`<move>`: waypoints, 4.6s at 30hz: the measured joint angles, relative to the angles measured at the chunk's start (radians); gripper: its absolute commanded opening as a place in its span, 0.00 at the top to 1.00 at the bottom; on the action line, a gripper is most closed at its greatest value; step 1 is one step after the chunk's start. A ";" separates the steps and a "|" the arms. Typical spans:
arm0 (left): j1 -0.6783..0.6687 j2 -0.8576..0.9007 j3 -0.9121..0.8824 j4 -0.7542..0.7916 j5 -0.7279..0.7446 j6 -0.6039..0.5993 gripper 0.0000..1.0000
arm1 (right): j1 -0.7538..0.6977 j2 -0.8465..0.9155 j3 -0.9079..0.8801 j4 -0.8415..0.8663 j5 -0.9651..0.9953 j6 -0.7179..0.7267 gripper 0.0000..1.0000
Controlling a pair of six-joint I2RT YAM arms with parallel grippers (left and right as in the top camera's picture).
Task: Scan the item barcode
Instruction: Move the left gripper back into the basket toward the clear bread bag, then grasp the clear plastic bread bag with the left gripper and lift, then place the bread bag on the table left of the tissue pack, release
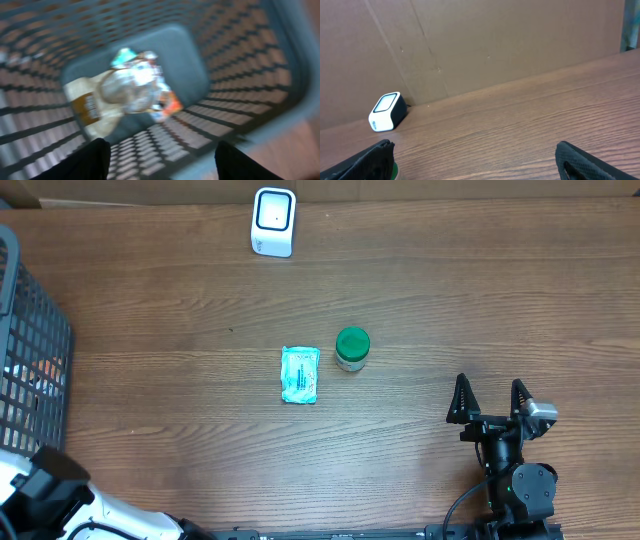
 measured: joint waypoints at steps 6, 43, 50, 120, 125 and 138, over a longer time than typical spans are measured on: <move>0.096 0.000 -0.228 0.061 -0.033 0.003 0.35 | 0.000 0.000 0.000 0.000 0.000 0.000 0.00; 0.097 0.002 -1.148 0.799 0.072 0.496 0.26 | 0.000 0.000 0.000 0.000 0.000 0.000 0.00; 0.097 0.002 -1.149 0.811 0.026 0.530 0.22 | 0.000 0.000 0.000 0.000 0.000 0.000 0.00; -0.274 -0.190 -0.242 0.295 -0.143 0.289 0.96 | 0.000 0.000 0.000 0.000 0.000 0.000 0.00; -0.447 -0.271 -0.231 0.214 -0.141 0.238 0.96 | 0.000 0.000 0.000 0.001 0.000 0.000 0.00; -0.948 -0.220 -0.580 0.096 -0.125 0.039 0.96 | 0.000 0.000 0.000 0.000 0.000 0.000 0.00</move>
